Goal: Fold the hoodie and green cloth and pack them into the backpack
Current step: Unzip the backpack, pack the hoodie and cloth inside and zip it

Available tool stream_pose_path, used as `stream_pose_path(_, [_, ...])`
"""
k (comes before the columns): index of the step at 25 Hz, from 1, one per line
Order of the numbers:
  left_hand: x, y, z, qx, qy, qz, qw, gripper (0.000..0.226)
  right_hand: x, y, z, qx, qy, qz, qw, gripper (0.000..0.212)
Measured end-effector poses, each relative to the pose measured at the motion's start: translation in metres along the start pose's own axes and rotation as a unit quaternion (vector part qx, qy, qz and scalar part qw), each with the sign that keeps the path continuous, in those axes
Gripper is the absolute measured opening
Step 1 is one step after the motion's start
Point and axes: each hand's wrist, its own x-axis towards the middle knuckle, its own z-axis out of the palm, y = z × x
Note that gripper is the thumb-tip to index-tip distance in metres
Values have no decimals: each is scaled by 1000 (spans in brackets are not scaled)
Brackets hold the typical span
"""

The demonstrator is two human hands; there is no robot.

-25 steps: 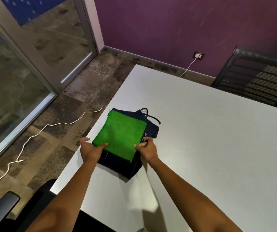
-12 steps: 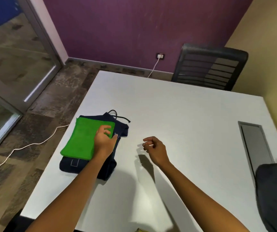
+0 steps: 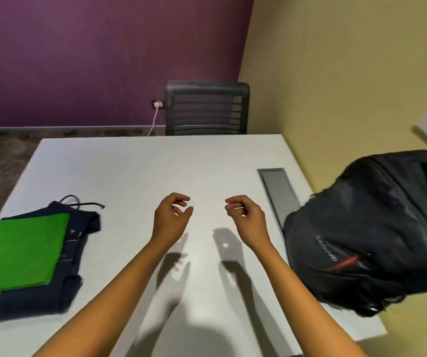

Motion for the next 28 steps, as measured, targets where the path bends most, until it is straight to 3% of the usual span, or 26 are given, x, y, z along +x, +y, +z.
stream_pose_path(3, [-17, 36, 55, -13, -41, 15, 999, 17, -1, -7, -87, -12, 85, -44, 995, 12])
stream_pose_path(7, [-43, 90, 127, -33, -86, 42, 995, 16, -11, -23, -192, -134, 158, -129, 970, 10])
stream_pose_path(11, [-68, 137, 182, -47, -127, 68, 988, 17, -20, -41, -280, -327, 304, -201, 872, 13])
stream_pose_path(14, [-81, 167, 211, -57, -151, 66, 985, 20, -22, -50, -342, -336, 357, -167, 855, 17])
stream_pose_path(18, [-98, 195, 232, -61, -183, 78, 978, 24, -15, -50, -376, -352, 286, 21, 891, 39])
stream_pose_path(21, [-107, 211, 237, -44, -213, 91, 972, 31, -8, -57, -376, -313, 189, 90, 927, 37])
stream_pose_path(24, [-116, 220, 236, -28, -238, 92, 966, 36, -5, -65, -365, -173, 121, 131, 969, 36])
stream_pose_path(26, [-121, 222, 234, -30, -263, 80, 961, 40, -4, -76, -355, -44, 114, 129, 984, 21])
stream_pose_path(28, [-125, 223, 228, -58, -292, 26, 954, 48, -3, -91, -339, 13, 103, 126, 987, 8])
